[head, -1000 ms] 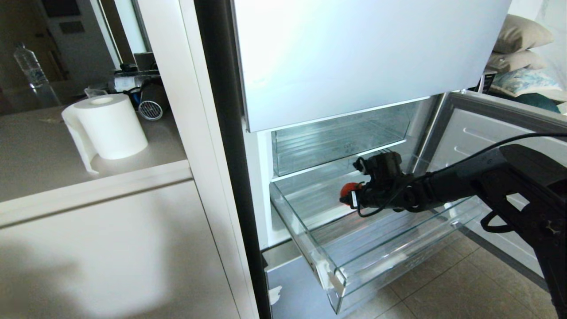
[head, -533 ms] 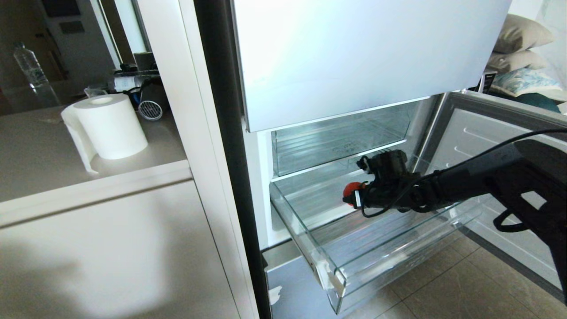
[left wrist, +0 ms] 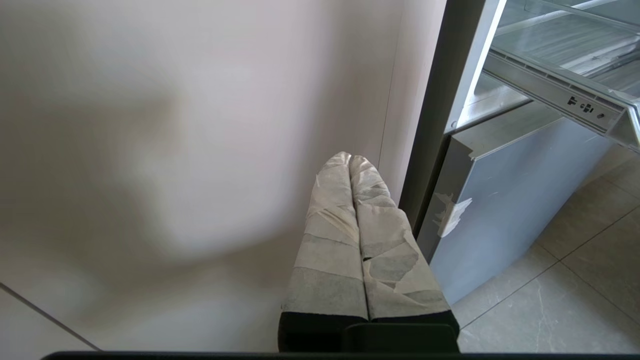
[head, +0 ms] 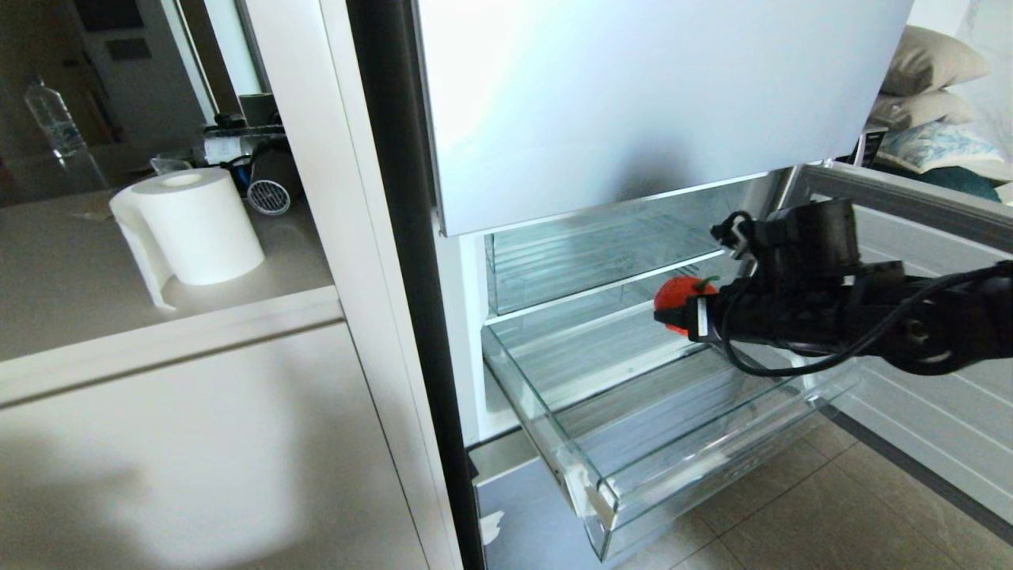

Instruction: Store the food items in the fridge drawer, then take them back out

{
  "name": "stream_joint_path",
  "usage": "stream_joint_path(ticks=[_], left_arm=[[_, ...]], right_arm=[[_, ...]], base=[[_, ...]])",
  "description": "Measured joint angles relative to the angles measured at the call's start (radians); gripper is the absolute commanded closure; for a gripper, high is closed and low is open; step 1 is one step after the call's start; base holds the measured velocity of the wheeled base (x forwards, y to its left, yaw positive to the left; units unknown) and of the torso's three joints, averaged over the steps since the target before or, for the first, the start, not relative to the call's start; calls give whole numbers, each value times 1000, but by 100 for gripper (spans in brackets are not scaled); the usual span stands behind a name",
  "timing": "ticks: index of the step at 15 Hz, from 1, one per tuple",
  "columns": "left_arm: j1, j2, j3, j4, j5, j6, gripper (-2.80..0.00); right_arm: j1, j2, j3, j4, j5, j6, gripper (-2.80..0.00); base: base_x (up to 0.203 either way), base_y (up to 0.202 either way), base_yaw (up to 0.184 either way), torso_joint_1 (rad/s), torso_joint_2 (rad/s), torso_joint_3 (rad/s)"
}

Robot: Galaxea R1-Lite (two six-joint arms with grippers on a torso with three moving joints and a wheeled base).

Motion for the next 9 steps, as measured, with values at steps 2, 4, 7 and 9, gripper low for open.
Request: stream_joint_path(ticks=[2,4,7,9], left_arm=[[0,0,0,0,0,0,0],[0,0,0,0,0,0,0],[-1,0,0,0,0,0,0],[-1,0,0,0,0,0,0]], right_arm=[[0,-140,84,3,-26,2,0],[-1,-290,174,3,-78,6,0],[-35,-510,299,5,-168,6,0],[-114,-635,356,3,-227,13,0]], base=[[0,0,0,0,0,0],[0,0,0,0,0,0],[0,0,0,0,0,0],[0,0,0,0,0,0]])
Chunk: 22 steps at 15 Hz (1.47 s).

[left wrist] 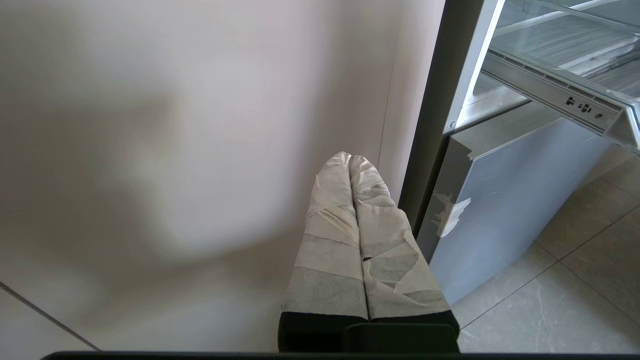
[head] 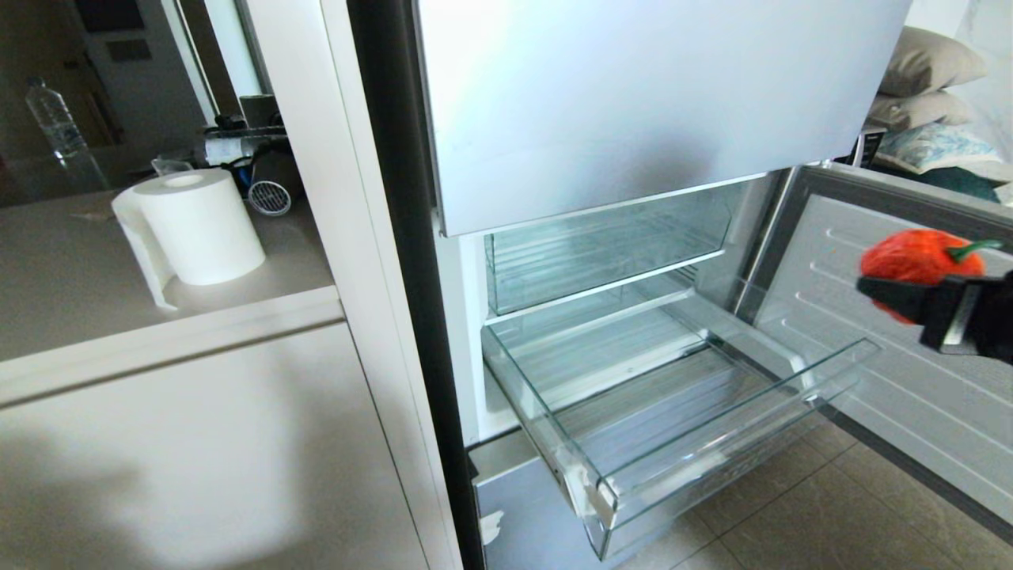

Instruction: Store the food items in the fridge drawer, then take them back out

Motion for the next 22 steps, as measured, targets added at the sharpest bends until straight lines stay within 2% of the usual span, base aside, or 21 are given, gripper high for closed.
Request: stream_joint_path(ticks=[4,6,8,10,18,20,22], left_arm=[[1,0,0,0,0,0,0],[0,0,0,0,0,0,0],[0,0,0,0,0,0,0],[0,0,0,0,0,0,0],[1,0,0,0,0,0,0],[0,0,0,0,0,0,0],[1,0,0,0,0,0,0]], right_arm=[[-275,-144,39,-3,-81,61,0],[-415,-176,41,-4,-89,103,0],[-588,-186,25,-10,-69,153,0],[-772,-184,1,-37,-9,196,0],[-1606,-52,-158,-121,341,348,0],[-1740,48,-187,-183,389,367,0],[-1804,159,-211,-250,398,369,0]], base=[[0,0,0,0,0,0],[0,0,0,0,0,0],[0,0,0,0,0,0],[0,0,0,0,0,0],[0,0,0,0,0,0],[0,0,0,0,0,0],[0,0,0,0,0,0]])
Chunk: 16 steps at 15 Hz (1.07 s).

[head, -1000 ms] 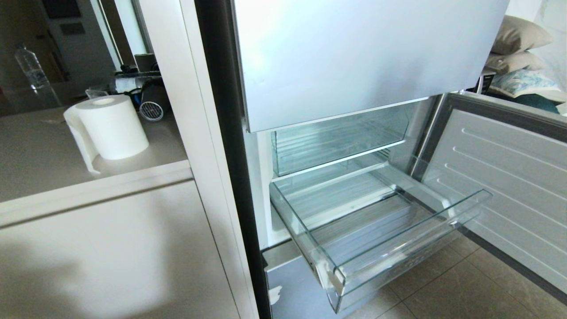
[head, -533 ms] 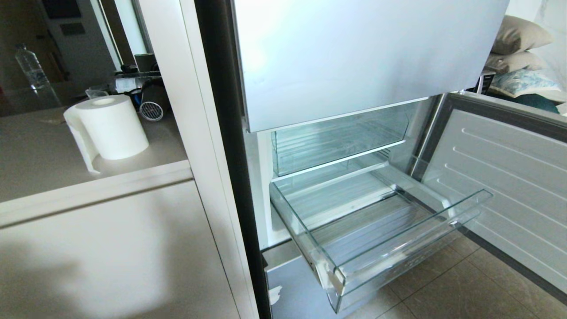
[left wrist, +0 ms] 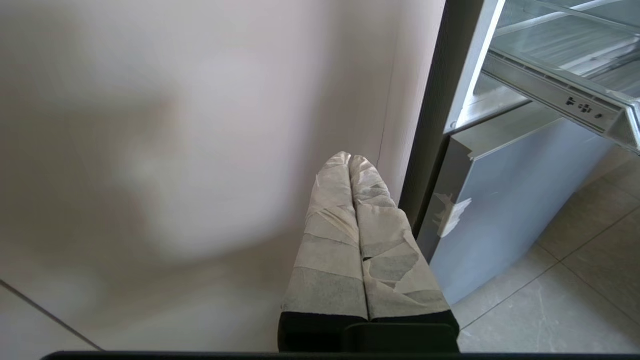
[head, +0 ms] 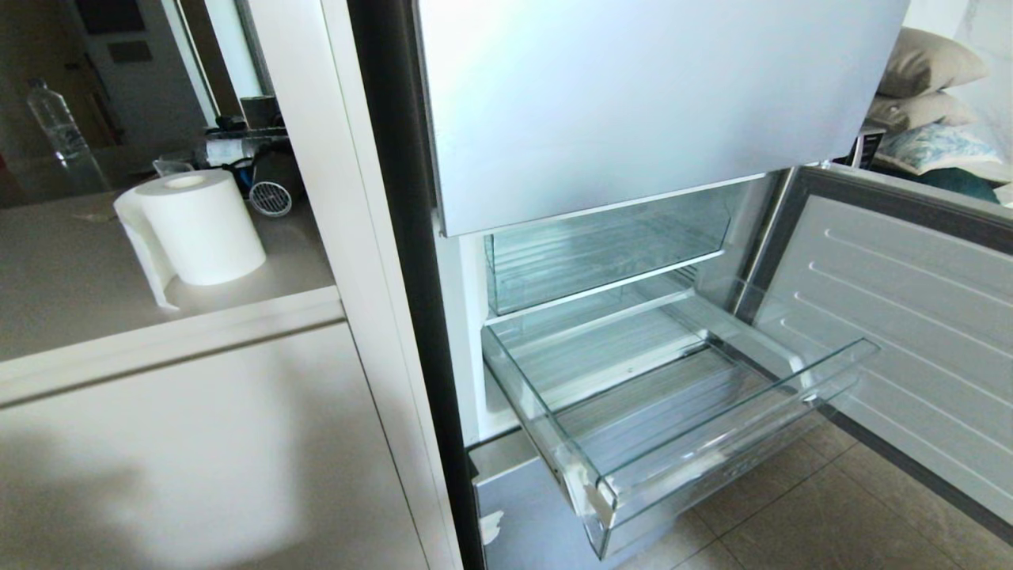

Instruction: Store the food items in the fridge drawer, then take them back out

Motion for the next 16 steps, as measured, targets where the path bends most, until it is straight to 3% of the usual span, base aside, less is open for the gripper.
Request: stream_joint_path(ticks=[4,8,16], left_arm=[[0,0,0,0,0,0,0],[-1,0,0,0,0,0,0],[-1,0,0,0,0,0,0]], right_arm=[[-35,243,-40,-51,57,-19,0],[-39,447,-74,-52,277,-42,0],[-47,779,-159,-57,283,-143,0]], base=[[0,0,0,0,0,0],[0,0,0,0,0,0],[0,0,0,0,0,0]])
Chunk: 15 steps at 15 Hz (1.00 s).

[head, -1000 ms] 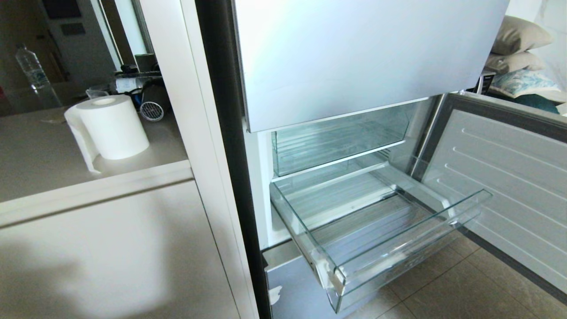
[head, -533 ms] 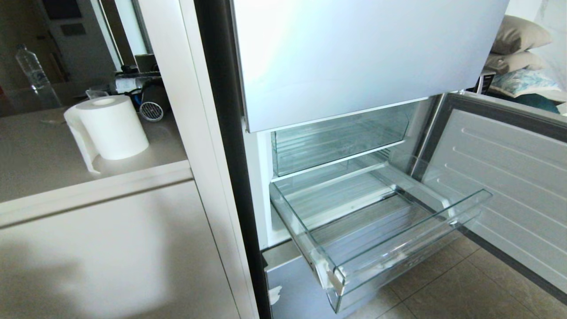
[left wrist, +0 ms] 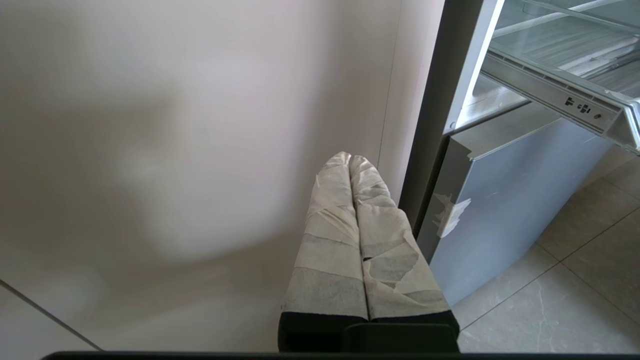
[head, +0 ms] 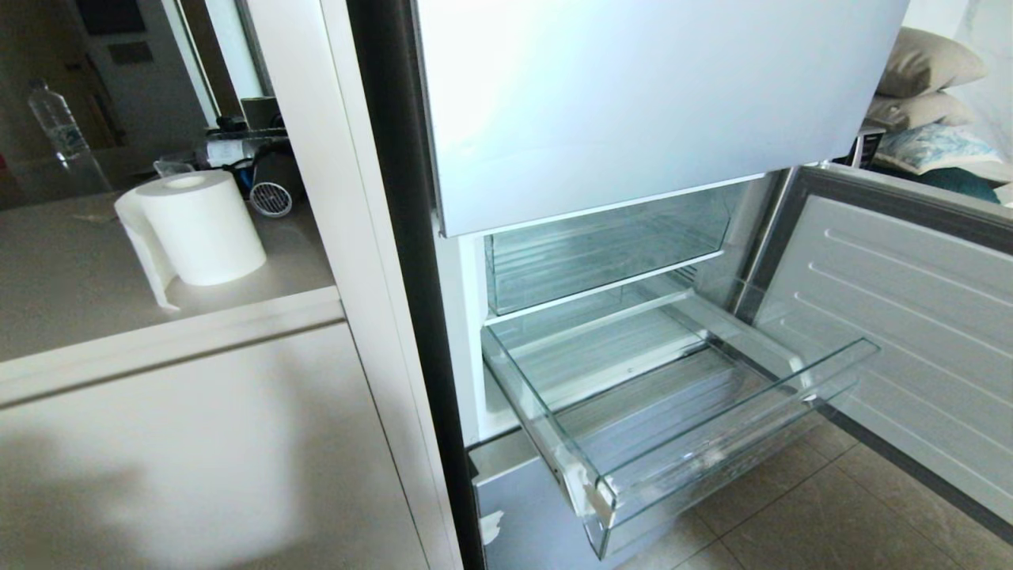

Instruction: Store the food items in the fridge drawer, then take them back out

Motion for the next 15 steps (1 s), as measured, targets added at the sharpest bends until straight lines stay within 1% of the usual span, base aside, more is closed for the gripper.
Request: stream_joint_path(ticks=[2,6,7,15], left_arm=[[0,0,0,0,0,0,0],[1,0,0,0,0,0,0],[1,0,0,0,0,0,0],[0,0,0,0,0,0,0]], right_arm=[[-1,66,-28,-1,-1,-20,0],[-4,163,-77,1,-2,-28,0],[-4,175,-80,1,-2,-28,-280],[-19,192,-83,6,0,-29,-280]], base=[[0,0,0,0,0,0],[0,0,0,0,0,0],[0,0,0,0,0,0],[0,0,0,0,0,0]])
